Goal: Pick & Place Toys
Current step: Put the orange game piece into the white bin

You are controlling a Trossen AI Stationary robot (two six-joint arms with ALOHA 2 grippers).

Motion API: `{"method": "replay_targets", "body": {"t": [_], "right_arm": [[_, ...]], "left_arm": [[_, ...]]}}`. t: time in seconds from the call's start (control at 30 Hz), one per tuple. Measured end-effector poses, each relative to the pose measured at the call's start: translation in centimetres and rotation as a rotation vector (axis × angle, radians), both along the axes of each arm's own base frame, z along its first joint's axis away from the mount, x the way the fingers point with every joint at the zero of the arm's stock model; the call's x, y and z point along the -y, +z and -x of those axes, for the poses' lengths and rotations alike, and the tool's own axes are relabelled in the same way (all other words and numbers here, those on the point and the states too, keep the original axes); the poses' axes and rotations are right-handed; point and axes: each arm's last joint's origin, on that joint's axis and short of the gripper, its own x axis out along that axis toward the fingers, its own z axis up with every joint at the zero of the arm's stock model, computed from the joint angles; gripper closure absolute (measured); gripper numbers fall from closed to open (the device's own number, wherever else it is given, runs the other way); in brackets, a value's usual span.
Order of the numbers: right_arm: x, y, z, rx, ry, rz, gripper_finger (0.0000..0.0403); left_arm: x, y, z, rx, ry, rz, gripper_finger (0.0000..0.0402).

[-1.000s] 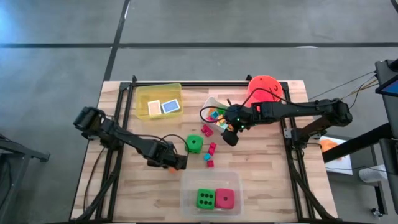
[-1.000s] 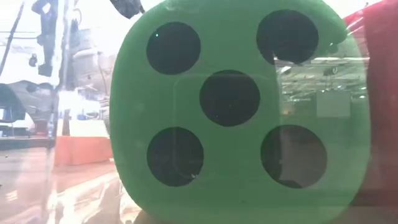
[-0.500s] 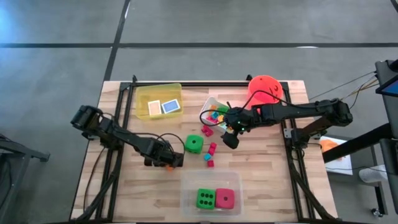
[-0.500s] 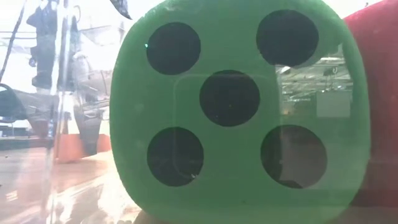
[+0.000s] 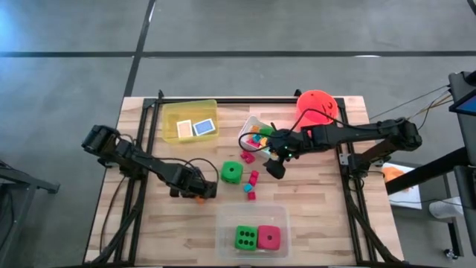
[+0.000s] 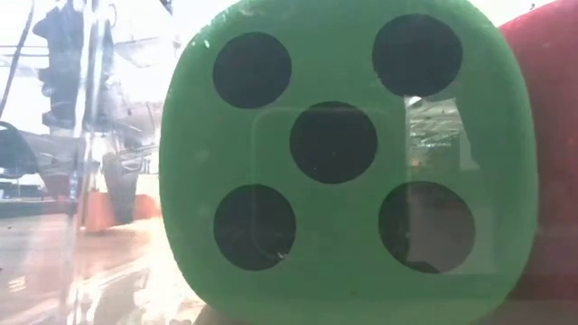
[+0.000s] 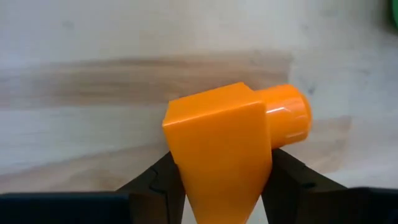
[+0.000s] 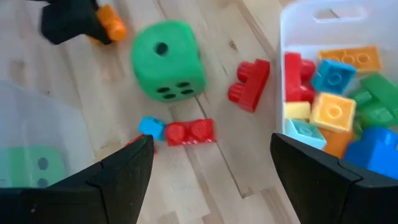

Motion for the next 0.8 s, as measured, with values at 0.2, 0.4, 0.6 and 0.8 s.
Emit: {"method": "replay_targets", "body": {"t": [0.2,0.4,0.6,0.8], "right_arm": [[-1.0,1.2,0.0,0.102,0.068,0.015,0.0085],[-2.7,3.9,-0.4,0.359,0.181,0.005,0.0085],[-3.6,6.6,-1.1,0.639,0.177,-0.015,0.0085],[-3.8,7.9,-1.6,0.789,0.16,-0.029,0.0085]], "left_arm": [[-0.6,3.2,0.9,0.149,0.007,-0.044,0.0256],[-1.3,7.7,1.3,0.421,-0.064,-0.038,0.0256],[-2.6,12.7,1.0,0.835,-0.116,-0.112,0.0256],[-4.6,16.7,-0.3,1.239,-0.123,-0.217,0.0256]]}}
